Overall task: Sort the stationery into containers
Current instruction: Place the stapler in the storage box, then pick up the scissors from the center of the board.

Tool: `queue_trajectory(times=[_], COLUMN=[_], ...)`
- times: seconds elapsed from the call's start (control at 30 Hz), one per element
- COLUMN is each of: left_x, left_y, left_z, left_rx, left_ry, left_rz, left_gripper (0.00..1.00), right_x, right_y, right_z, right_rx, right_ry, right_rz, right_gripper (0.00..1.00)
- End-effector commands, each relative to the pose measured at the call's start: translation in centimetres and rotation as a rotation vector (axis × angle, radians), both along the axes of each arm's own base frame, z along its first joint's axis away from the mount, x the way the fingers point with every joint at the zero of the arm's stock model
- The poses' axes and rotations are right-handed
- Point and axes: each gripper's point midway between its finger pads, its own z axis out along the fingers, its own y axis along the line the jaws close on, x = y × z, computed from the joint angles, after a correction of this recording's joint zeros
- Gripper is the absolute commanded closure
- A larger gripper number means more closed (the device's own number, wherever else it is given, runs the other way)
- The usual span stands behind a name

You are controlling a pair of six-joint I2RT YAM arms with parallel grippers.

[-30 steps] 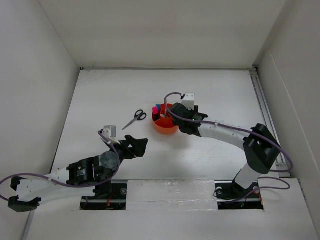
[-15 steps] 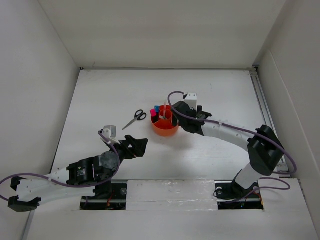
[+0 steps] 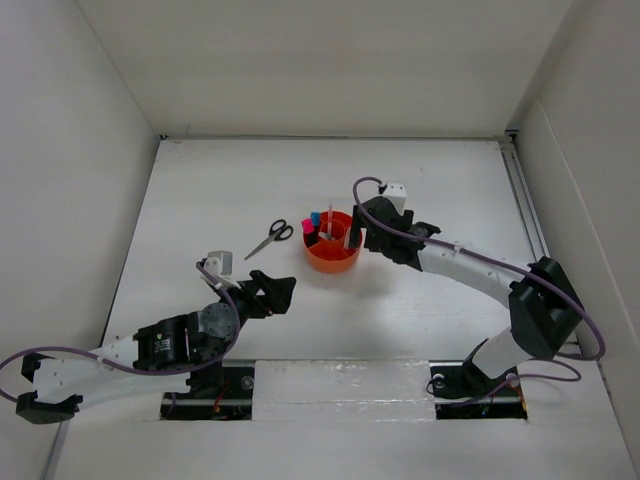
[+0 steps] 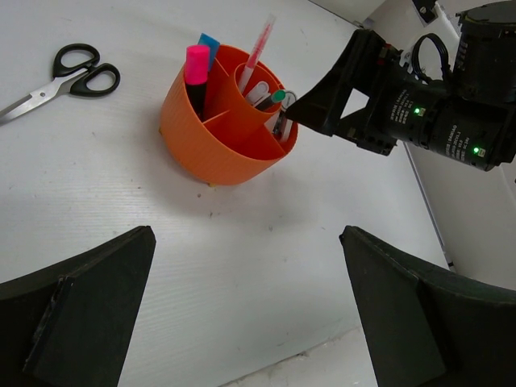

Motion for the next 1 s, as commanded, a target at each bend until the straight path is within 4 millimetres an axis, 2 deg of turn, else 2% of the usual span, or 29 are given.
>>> queue_trajectory(times=[0.0, 0.07, 0.2, 0.33, 0.37, 0.4, 0.43, 0.47, 0.5, 0.53, 0.57, 0.63, 0.67, 0.7, 0.73, 0.87, 0.93, 0.97], left_x=[0.2, 0.2, 0.2, 0.4, 0.5, 0.5, 0.6, 0.6, 0.8, 1.0, 1.2, 1.6, 1.7, 1.7, 2.0, 2.6, 3.5, 3.8], left_y=[0.2, 0.2, 0.1, 0.5, 0.7, 0.7, 0.8, 0.7, 1.3, 1.4, 1.8, 3.8, 4.2, 5.3, 5.9, 5.4, 4.6, 4.0], left_z=[0.7, 0.7, 0.5, 0.4, 0.3, 0.7, 0.7, 0.4, 0.6, 0.6, 0.2, 0.1, 0.4, 0.3, 0.9, 1.7, 1.5, 0.8], left_rx=[-0.027, -0.027, -0.018, -0.015, -0.013, -0.022, -0.022, -0.013, -0.013, -0.032, -0.031, -0.019, -0.102, -0.051, -0.062, -0.002, 0.048, 0.083], left_ry=[-0.010, -0.010, -0.008, -0.009, -0.006, -0.008, -0.011, -0.002, -0.006, 0.012, 0.024, 0.043, 0.075, 0.088, 0.079, 0.065, 0.073, 0.113], left_rz=[0.018, 0.018, 0.018, 0.040, 0.050, 0.050, 0.059, 0.061, 0.092, 0.122, 0.155, 0.260, 0.317, 0.360, 0.401, 0.470, 0.523, 0.526], left_gripper=[0.00, 0.00, 0.00, 0.00, 0.00, 0.00, 0.00, 0.00, 0.00, 0.00, 0.00, 0.00, 0.00, 0.00, 0.00, 0.00, 0.00, 0.00], right_x=[1.2, 1.0, 0.6, -0.1, -0.5, -0.7, -1.4, -1.9, -2.3, -2.8, -3.2, -4.2, -4.7, -5.1, -5.6, -6.8, -7.3, -7.4], right_y=[0.9, 0.8, 0.8, 0.4, 0.3, 0.1, 0.0, -0.2, -1.2, -1.4, -1.2, -1.9, -2.0, -2.4, -2.4, -3.1, -3.7, -3.6], right_z=[2.0, 1.7, 3.2, 5.6, 7.3, 7.9, 8.0, 9.0, 9.0, 10.3, 10.0, 11.3, 11.8, 13.0, 13.4, 14.4, 14.4, 14.8], right_rx=[0.100, 0.094, 0.120, 0.167, 0.195, 0.203, 0.201, 0.207, 0.180, 0.193, 0.180, 0.181, 0.177, 0.204, 0.209, 0.240, 0.238, 0.247], right_ry=[-0.062, -0.055, -0.075, -0.121, -0.152, -0.162, -0.157, -0.178, -0.173, -0.197, -0.188, -0.209, -0.222, -0.251, -0.253, -0.276, -0.287, -0.299], right_rz=[0.023, 0.023, 0.044, 0.053, 0.068, 0.069, 0.079, 0.078, 0.057, 0.060, 0.066, 0.076, 0.087, 0.086, 0.096, 0.121, 0.128, 0.144], right_gripper=[0.00, 0.00, 0.00, 0.00, 0.00, 0.00, 0.00, 0.00, 0.00, 0.00, 0.00, 0.00, 0.00, 0.00, 0.00, 0.00, 0.00, 0.00])
